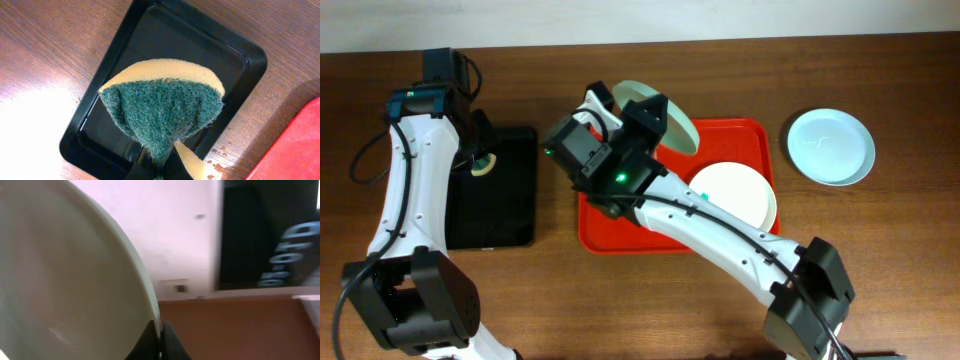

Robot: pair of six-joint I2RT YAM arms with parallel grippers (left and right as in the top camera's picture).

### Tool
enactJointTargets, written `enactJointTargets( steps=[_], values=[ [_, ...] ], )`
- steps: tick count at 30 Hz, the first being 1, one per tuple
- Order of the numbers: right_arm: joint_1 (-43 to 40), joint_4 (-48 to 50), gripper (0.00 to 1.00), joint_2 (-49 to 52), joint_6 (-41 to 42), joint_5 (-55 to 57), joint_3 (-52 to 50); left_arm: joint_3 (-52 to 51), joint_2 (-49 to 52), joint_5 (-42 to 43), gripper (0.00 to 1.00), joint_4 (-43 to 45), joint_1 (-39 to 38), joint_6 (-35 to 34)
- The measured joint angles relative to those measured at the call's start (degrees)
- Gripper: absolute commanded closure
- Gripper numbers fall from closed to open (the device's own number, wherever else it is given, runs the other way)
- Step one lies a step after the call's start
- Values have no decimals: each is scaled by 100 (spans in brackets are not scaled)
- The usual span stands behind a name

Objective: Clean dirty plates on tray and stack at the side
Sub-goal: 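Carry the plate with the right gripper onto the plate stack at right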

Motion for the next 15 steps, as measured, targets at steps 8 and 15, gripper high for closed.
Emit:
enactJointTargets(
  steps=[8, 15],
  values=[
    [-2, 201, 96, 0, -463, 595, 11, -9, -2, 13, 100, 2, 0, -2],
    [-1488, -1517, 96, -4, 2277, -3661, 42, -17, -2, 24, 100, 4, 0, -2]
  ],
)
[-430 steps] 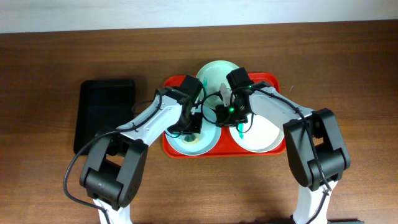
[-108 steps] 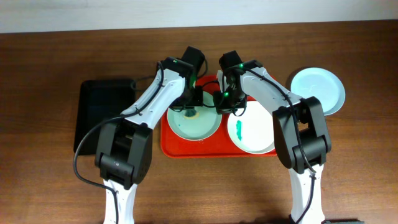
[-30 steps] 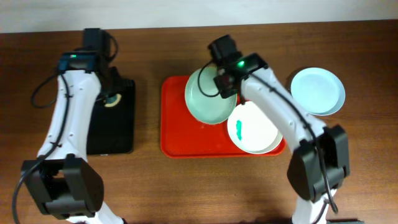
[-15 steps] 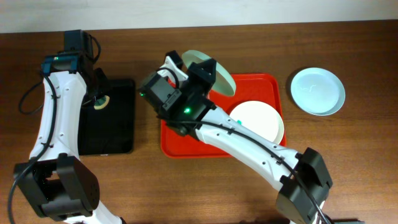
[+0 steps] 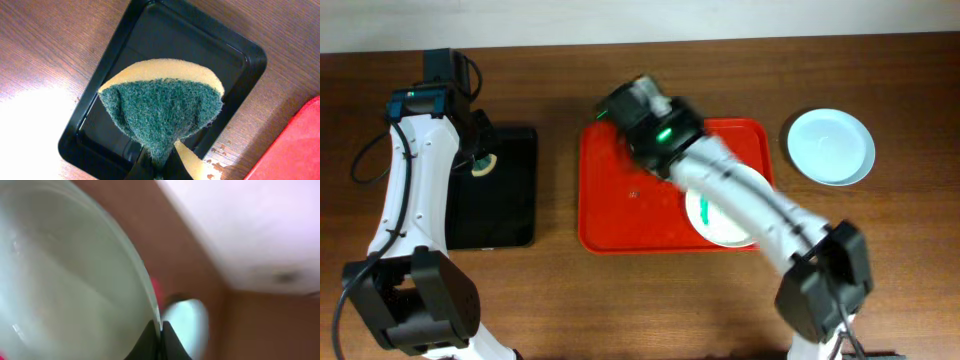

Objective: Clean dirty plates on tray and stack at the side
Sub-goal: 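Carry the plate with the right gripper onto the plate stack at right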

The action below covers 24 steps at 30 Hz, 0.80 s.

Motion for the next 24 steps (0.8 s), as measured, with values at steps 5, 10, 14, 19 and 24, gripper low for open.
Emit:
enactJointTargets(
  steps=[5, 10, 14, 19, 24],
  values=[
    [-2063, -181, 96, -7, 1067, -3718, 0, -4, 0, 2, 100, 0, 0, 0],
    [-4015, -627, 96, 72, 1340, -5709, -9, -4, 2, 2, 100, 0, 0, 0],
    [-5051, -481, 96, 258, 1386, -6153, -232, -4, 2, 2, 100, 0, 0, 0],
    [-6347, -136, 96, 643, 1405, -6310, -448, -4, 0, 2, 100, 2, 0, -2],
    [-6907, 66, 96, 758, 1408, -6347, -455, -9, 0, 2, 100, 66, -2, -15]
  ],
)
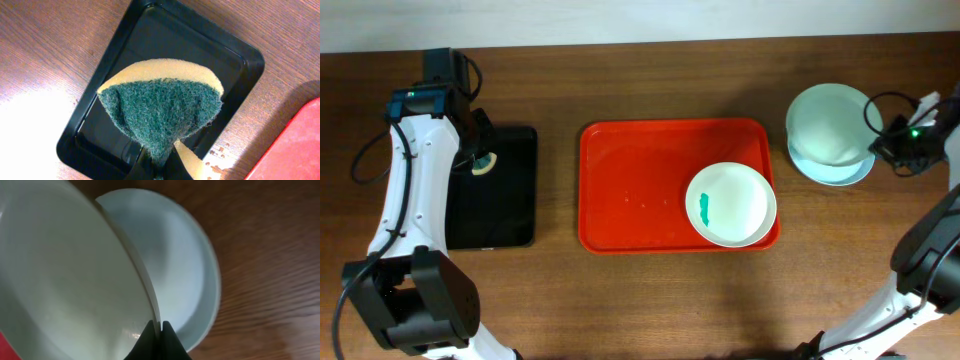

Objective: Clean dirty plates on tray and stack at the side
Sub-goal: 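Carry the plate with the right gripper onto the plate stack at right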

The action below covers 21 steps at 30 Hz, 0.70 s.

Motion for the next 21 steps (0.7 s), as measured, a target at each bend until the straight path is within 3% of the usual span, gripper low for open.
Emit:
enactJointTargets(
  steps=[8, 12, 17, 21],
  values=[
    [-11, 122, 96, 15, 79, 315, -122, 0, 2, 0, 100, 17, 2, 0],
    [-11, 136, 78, 22, 275, 728, -267, 0, 2, 0, 100, 17, 2, 0],
    [-11, 129, 35, 26, 424, 916, -317, 0, 2, 0, 100, 17, 0, 0],
    [-11, -114, 33, 26, 446, 616, -308, 0, 0, 0, 100, 20, 0, 0]
  ],
)
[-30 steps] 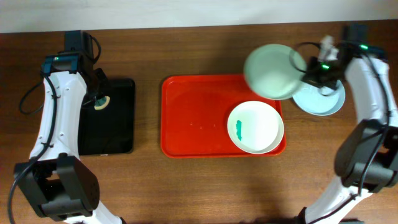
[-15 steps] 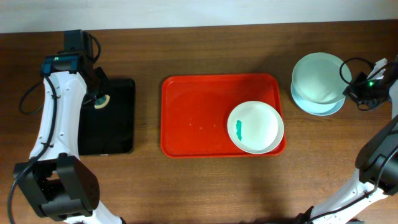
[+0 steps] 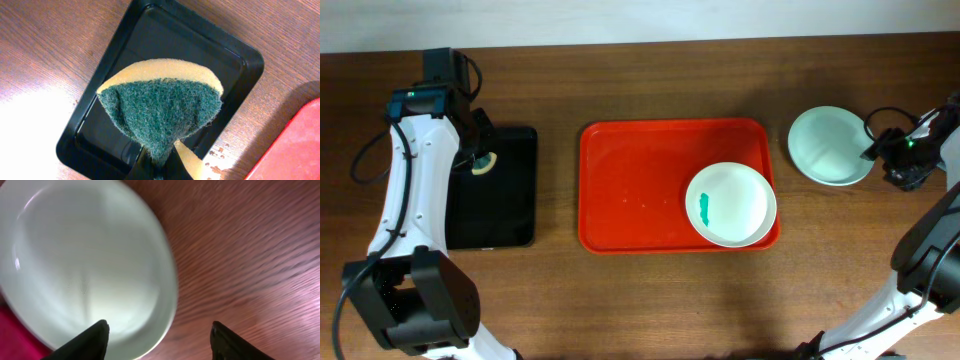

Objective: Clean dirty plates on tray and stack at the side
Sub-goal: 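Carry the plate with the right gripper onto the plate stack at right, then move the right gripper to the last plate and drag it to tray center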

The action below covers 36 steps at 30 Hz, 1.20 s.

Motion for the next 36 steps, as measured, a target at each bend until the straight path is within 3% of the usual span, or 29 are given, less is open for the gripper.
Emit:
enactJointTargets(
  steps=[7, 13, 17, 24, 32, 36],
  values=[
    [249, -522, 32, -570, -181, -533, 151, 0, 2, 0, 100, -2, 2, 0],
    [1744, -1023, 25, -1349, -1864, -634, 286, -2, 2, 0, 100, -2, 2, 0],
    [2846, -953, 25, -1091, -2485, -120, -20, -4, 2, 0, 100, -2, 2, 0],
    [3488, 70, 15, -815, -2949, 549, -756, -7, 2, 0, 100, 0, 2, 0],
    [3517, 651, 18, -809, -3047, 691, -1768, -7, 2, 0, 100, 0, 0, 0],
    [3517, 501, 31, -809, -2916, 702, -1845, -7, 2, 0, 100, 0, 2, -2]
  ],
)
